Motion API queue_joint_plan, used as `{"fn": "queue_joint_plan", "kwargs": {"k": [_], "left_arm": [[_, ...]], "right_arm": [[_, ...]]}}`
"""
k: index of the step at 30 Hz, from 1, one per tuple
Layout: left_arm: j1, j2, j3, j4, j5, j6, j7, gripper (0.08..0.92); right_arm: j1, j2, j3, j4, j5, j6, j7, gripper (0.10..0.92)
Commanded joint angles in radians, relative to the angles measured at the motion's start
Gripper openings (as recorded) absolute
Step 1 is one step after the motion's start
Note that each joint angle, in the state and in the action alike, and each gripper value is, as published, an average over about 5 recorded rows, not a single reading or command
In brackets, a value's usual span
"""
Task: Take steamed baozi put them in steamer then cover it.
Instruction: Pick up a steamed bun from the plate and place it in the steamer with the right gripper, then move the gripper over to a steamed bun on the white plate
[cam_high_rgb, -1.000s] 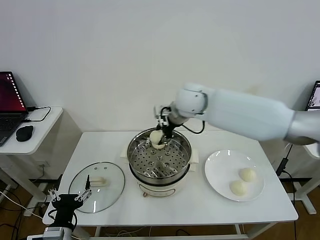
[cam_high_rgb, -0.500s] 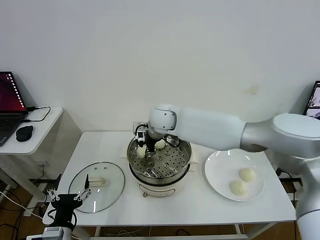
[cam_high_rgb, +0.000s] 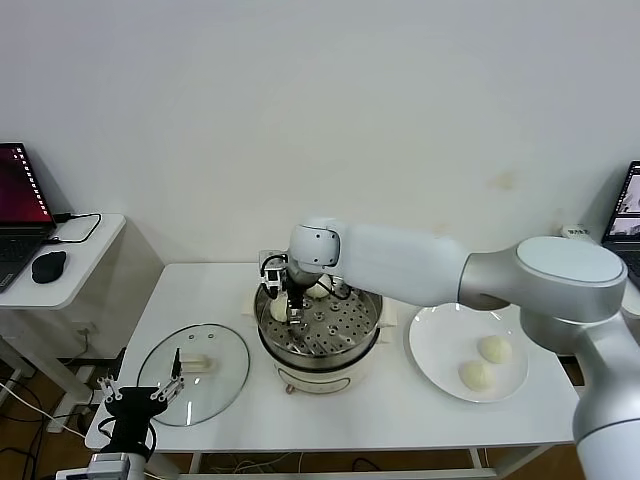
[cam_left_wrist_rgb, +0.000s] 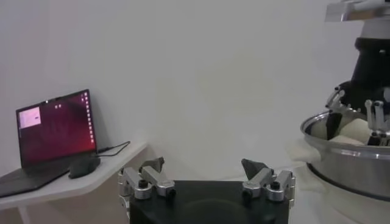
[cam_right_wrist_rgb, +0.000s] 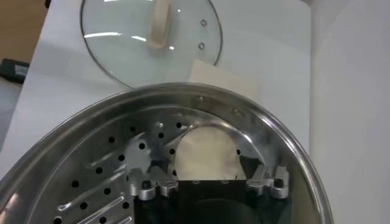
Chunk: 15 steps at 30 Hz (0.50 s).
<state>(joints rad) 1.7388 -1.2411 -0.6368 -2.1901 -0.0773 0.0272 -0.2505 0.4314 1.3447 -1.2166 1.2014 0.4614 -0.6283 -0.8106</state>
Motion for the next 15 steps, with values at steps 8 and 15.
{"fn": "queue_joint_plan", "kwargs": {"k": [8, 15], "left_arm": [[-0.013, 0.005, 0.021, -0.014, 0.0, 0.009, 0.008, 0.823], [-0.006, 0.012, 0.037, -0.013, 0.004, 0.008, 0.009, 0.823]], "right_arm": [[0.347, -0.47, -0.093, 0.359, -0.026, 0.057, -0.221, 0.823], [0.353, -0.758, -0.144, 0.505, -0.145, 0.15, -0.29, 0.822]]}}
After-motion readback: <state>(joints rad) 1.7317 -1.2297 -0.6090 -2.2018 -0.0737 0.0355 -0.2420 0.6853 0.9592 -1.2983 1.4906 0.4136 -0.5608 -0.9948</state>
